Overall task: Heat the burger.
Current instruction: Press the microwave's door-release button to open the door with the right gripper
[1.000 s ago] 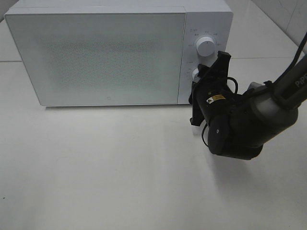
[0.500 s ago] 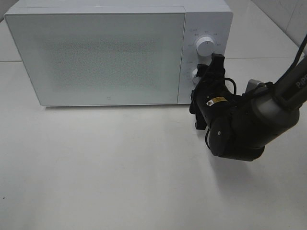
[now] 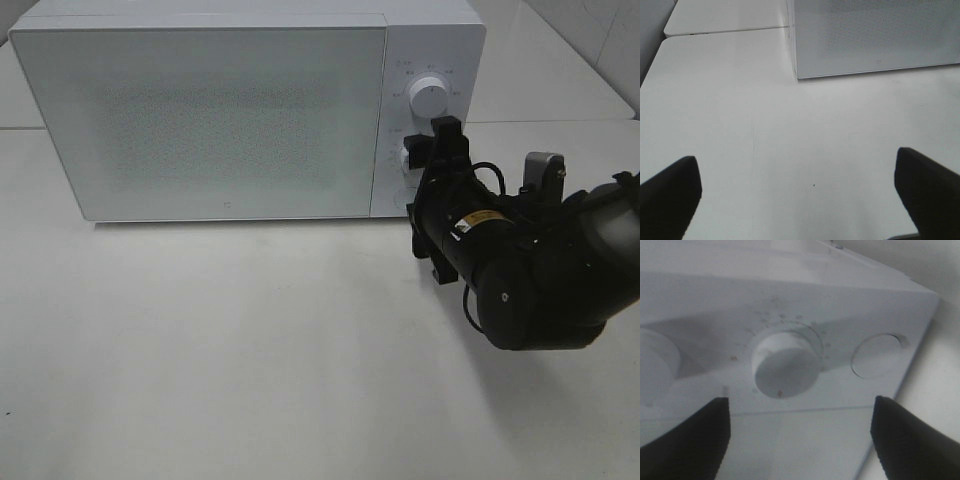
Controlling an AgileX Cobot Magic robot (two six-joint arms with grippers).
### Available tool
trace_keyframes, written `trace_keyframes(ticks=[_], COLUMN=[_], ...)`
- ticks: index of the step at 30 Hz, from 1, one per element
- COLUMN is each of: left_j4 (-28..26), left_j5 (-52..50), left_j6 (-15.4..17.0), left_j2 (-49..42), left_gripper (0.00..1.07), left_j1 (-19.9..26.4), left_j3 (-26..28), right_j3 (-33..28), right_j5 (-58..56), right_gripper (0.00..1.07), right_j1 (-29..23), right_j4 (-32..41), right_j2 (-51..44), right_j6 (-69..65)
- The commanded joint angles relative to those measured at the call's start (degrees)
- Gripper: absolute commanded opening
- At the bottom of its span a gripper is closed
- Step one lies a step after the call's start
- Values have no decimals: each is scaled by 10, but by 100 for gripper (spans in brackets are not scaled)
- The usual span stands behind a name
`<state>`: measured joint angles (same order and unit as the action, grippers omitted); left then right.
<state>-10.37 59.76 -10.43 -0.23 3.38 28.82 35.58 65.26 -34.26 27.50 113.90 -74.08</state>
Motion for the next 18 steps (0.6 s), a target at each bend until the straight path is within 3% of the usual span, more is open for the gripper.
trace_keyframes(ticks=[1, 13, 16, 18], left_j4=[-4, -4, -4, -4], left_j5=[-1, -1, -1, -1], left_j6=[3, 3, 3, 3], left_j2=[-12, -12, -12, -12], left_gripper=[100, 100, 100, 100], left_j1=[-1, -1, -1, -1], left_j3=[-1, -1, -1, -1], right_j3=[-25, -41, -29, -6], right_j5=[-59, -315, -399, -514], right_gripper=[75, 75, 75, 75], right_j1=[2, 30, 51, 70], right_j4=[-53, -160, -201, -255], right_j2=[-33, -161, -187, -205], right_j6=[61, 276, 328, 366])
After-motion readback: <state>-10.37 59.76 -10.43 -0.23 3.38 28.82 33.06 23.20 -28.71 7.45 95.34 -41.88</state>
